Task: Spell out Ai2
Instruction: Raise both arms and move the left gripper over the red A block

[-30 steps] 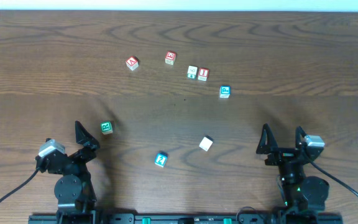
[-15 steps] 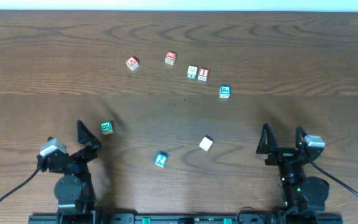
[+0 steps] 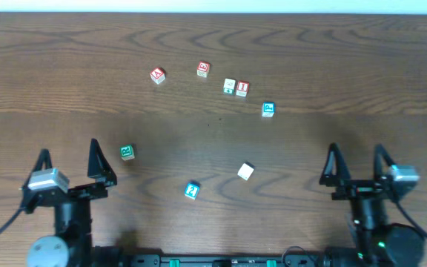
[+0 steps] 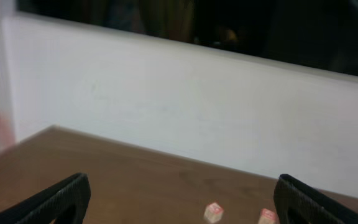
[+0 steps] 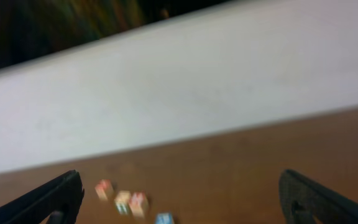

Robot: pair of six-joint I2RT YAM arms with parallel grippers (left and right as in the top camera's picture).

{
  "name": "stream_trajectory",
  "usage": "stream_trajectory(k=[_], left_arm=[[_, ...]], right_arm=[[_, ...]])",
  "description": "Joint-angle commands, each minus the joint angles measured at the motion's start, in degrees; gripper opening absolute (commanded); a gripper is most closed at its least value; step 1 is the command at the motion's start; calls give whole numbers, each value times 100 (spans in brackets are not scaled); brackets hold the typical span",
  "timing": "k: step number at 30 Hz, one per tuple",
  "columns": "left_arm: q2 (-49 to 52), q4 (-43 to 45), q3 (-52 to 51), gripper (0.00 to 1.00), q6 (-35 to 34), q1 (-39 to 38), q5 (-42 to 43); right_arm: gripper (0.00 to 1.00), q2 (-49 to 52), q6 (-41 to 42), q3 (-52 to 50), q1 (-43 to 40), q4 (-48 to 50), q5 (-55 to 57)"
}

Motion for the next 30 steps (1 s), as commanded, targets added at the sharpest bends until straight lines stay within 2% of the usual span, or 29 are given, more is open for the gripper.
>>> stream_trajectory(k=[1,5,11,17,22,27,30], left_arm=[[743,-470,1071,95,334,13,662],[1926,-1613,2616,95,498,13,1130],[4076,-4006,5298,96,487,11,1231],[6124,-6024,7604,95,492,7,1447],[7309,-6885,8312,96,496,7,1974],[8234,-6929,8303,95,481,7,2170],[8795,-6918,8303,95,179,7,2168]], right_arm=[[99,601,-369,916,-66,-393,-107],[99,1604,-479,2358,-66,-1364,-133],[99,3318,-474,4607,-61,-3038,-260],[99,4872,-503,6319,-33,-4612,-400],[99,5932,-518,6935,-33,-5709,-428],[99,6749,-518,6935,-33,-6035,-909],[99,7195,-518,6935,-33,-6122,-964]])
